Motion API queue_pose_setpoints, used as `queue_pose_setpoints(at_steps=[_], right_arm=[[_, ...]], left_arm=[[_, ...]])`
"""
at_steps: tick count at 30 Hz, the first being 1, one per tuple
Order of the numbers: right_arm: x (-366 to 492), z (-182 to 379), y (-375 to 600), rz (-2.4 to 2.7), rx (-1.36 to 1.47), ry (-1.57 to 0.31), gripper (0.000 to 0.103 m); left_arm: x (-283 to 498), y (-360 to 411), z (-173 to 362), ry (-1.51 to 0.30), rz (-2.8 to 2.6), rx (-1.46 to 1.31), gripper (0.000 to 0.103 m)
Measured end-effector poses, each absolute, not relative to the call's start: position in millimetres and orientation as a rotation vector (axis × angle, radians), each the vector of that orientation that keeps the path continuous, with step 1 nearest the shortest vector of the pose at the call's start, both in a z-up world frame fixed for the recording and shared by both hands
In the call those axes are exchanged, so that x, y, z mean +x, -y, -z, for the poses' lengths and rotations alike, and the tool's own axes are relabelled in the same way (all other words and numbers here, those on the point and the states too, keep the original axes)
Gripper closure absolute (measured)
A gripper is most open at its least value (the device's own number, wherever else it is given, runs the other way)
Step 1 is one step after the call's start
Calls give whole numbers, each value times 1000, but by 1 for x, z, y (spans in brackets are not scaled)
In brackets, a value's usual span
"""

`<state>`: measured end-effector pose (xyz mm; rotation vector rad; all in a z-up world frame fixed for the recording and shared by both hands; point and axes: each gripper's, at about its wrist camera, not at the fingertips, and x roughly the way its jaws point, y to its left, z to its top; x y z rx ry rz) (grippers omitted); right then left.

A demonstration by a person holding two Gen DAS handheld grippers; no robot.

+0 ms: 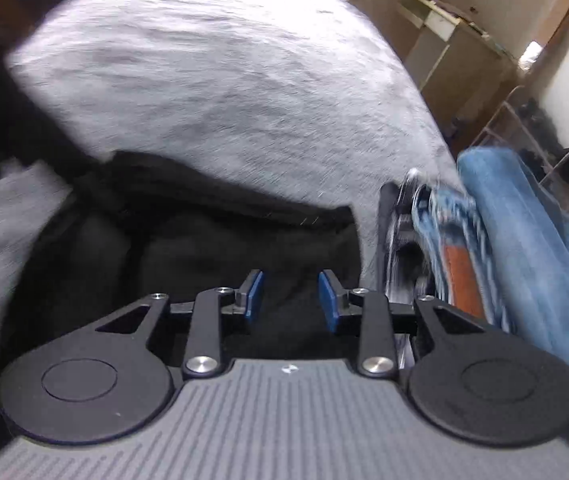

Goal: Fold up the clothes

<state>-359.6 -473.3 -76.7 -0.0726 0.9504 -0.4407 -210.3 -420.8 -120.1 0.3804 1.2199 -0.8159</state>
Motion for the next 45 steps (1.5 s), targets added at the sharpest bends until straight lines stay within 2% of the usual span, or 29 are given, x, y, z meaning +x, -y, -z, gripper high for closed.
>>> queue_pose_setpoints(at_steps=[5,8,16,19,25,29,34,38,41,45], right_arm=[[-411,72,469,460,43,-989,72],[-433,81,470,443,91,-988,72],[-492,112,490,378,136,-1055,72],[-523,108,501,385,182,-1083,72],[-534,81,501,287,158,-957,72],[-521,86,488,144,138,-892,73],[-542,116,482,160,190,-1031,73],[-577,96,479,208,241,-1075,72],[-595,58,472,229,286,-1089,72],[-607,-25,459,232,432,-1008,71]], left_arm=[[-231,385,88,-1072,836,342,44],[-257,360,71,-1046,896,282,44],[-364,351,87,-1226,930,258,45],[-386,350,91,-1225,871,260,45],[-411,347,95,-1225,816,307,44],[-432,342,120,-1267,791,398,44],[-449,309,127,-1312,771,378,45],[-451,283,91,-1298,745,343,47],[-453,265,27,-1226,768,304,46],[-462,246,-67,-1111,829,244,36]])
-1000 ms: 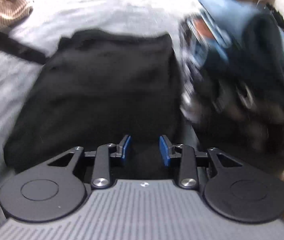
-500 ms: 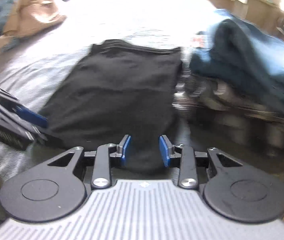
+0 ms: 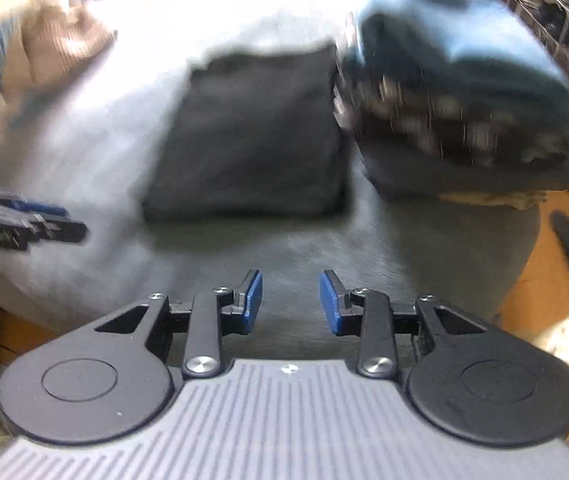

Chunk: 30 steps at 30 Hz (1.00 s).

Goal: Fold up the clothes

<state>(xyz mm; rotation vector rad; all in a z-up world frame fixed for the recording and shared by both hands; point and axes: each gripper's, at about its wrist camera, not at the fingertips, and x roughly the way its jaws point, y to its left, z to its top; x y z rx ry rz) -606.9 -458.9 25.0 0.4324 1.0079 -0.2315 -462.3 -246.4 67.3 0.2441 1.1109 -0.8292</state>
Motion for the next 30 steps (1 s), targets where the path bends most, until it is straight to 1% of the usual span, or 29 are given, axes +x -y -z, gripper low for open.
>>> queue_pose_setpoints(at_steps=[1,2,3,4,5,6,7,8,13,16,19,23,27,30], right_arm=[[-608,-45,453,241,449,-983,68],[-608,-65,446,254,460,-954,62],[-609,-84,439,270,466,-926,52],[-610,-100,433,287,467,-899,47],[-611,-114,427,302,464,-877,45],[-611,-126,423,312,460,-862,43],[-611,-139,422,324,456,-850,40],[-610,-150,421,338,452,-835,40],[-610,-187,411,352,426,-755,20],[-608,-203,403,349,397,-712,14],[-606,-210,401,377,392,-693,11],[-607,-214,403,429,450,-712,11],[-613,-222,400,436,420,-678,9],[-612,-232,400,415,404,-668,6]], left_arm=[[-465,243,-88,-1085,840,231,32],[-467,240,-106,-1058,840,221,30],[-469,239,-122,-1026,828,208,27],[-471,238,-137,-993,816,195,23],[-473,237,-153,-961,803,182,20],[-475,235,-167,-926,789,164,13],[-476,230,-177,-885,772,134,9],[-477,227,-185,-854,759,110,9],[-484,224,-210,-775,665,98,6],[-486,226,-217,-792,663,110,6],[-490,227,-223,-783,626,103,6],[-502,231,-235,-707,541,164,5],[-512,232,-246,-658,484,220,3],[-511,232,-257,-648,461,239,3]])
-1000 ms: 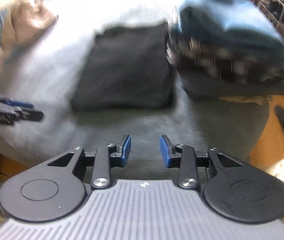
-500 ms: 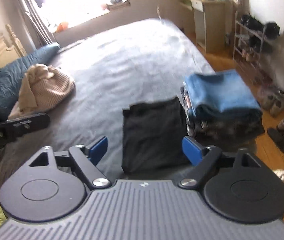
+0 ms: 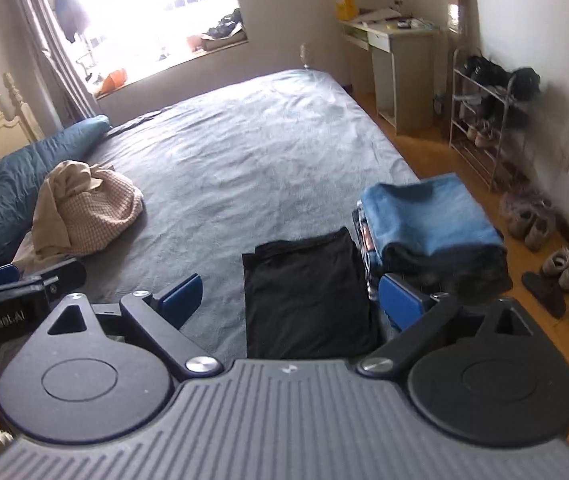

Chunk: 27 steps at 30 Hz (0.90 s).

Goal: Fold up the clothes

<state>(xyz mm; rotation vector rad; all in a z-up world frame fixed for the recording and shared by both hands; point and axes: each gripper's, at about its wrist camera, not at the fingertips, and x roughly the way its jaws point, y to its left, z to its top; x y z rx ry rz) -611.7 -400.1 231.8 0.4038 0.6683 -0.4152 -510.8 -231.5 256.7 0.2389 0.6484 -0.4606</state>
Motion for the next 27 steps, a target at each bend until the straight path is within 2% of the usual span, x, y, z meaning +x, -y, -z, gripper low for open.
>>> queue_pose_setpoints(at_steps=[4,9,13,17,27], right_arm=[[-607,-253,397,376,352,-669,1],[-598,-270,376,376,177,-702,1],[-588,-261,369,376,195,-800,1],[-582,-247,364,436,230,-856,1],[-580,-215,351,465,293,-968,1]], left_arm=[[-504,226,-276,-631,441,209,2],[-499,212,-287,-667,422,162,0],[-500,196,-283,-695,429,98,0],[-486,187,-267,-812,420,61,0],[-476,179,-245,-959,337,102,0]])
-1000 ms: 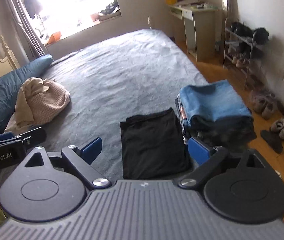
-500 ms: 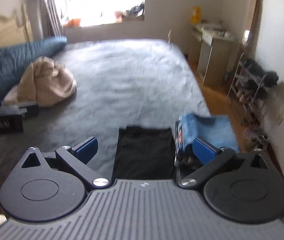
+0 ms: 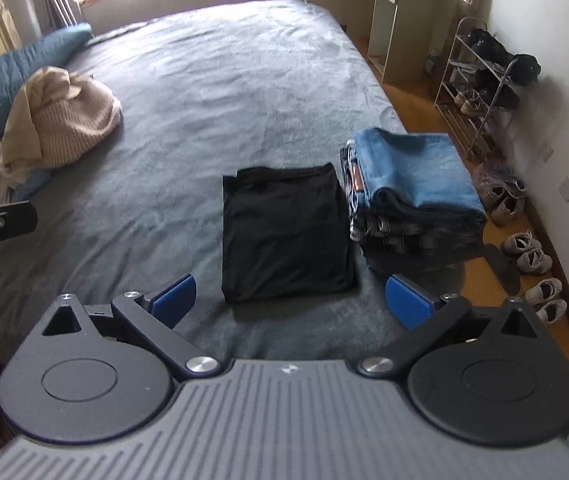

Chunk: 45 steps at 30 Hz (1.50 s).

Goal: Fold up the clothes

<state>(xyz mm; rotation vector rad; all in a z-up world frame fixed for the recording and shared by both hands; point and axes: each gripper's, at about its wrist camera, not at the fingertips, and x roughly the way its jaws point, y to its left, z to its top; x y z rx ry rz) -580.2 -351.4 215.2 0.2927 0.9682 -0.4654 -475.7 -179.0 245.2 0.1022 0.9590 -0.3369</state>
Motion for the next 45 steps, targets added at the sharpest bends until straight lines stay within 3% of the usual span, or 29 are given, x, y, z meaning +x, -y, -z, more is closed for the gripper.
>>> queue_pose_setpoints(at_steps=[45], right_arm=[[-583,-204,347,476,226,-1034,1]], left_arm=[[-494,198,-229,-973,355,173,1]])
